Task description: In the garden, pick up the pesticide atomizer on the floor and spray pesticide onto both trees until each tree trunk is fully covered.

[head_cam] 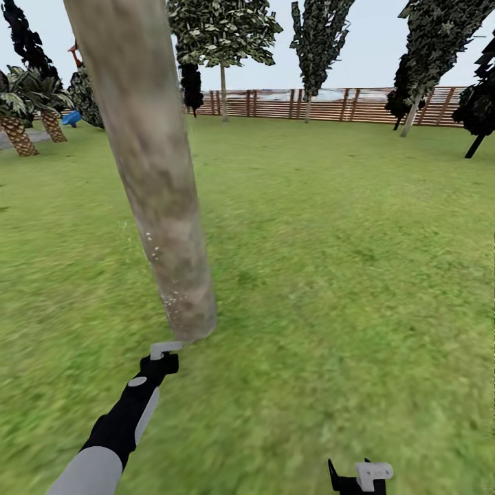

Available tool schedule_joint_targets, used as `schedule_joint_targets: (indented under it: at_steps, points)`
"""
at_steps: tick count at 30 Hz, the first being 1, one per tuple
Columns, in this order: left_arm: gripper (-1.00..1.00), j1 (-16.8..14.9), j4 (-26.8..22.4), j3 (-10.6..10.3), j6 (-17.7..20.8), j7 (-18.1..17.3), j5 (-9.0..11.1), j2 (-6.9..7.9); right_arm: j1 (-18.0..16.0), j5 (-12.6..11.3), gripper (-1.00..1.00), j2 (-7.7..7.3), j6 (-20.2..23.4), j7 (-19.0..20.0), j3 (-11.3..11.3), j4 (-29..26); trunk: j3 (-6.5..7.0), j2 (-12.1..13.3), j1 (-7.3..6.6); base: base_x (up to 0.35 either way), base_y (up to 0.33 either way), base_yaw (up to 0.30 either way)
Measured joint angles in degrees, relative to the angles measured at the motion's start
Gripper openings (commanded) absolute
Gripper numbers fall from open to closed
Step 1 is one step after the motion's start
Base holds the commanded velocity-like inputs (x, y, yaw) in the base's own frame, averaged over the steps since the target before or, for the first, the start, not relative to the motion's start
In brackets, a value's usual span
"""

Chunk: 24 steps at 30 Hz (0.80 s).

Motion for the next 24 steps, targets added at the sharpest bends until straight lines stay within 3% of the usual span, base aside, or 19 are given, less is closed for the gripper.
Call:
schedule_joint_targets:
  at_steps: [10, 24]
  points:
    - [-1.00, 0.00, 0.00, -0.01, 0.00, 0.00, 0.00, -0.01, 0.00, 0.00, 1.00, 0.06, 0.00, 0.00, 0.02, -0.01, 0.00, 0.00, 0.00, 0.034, -0.270, 0.026]
    - [-1.00, 0.00, 0.00, 0.01, 0.00, 0.02, 0.00, 0.00, 0.00, 0.00, 1.00, 0.06, 0.00, 0.00, 0.02, -0.01, 0.00, 0.00, 0.00, 0.000, -0.270, 0.264]
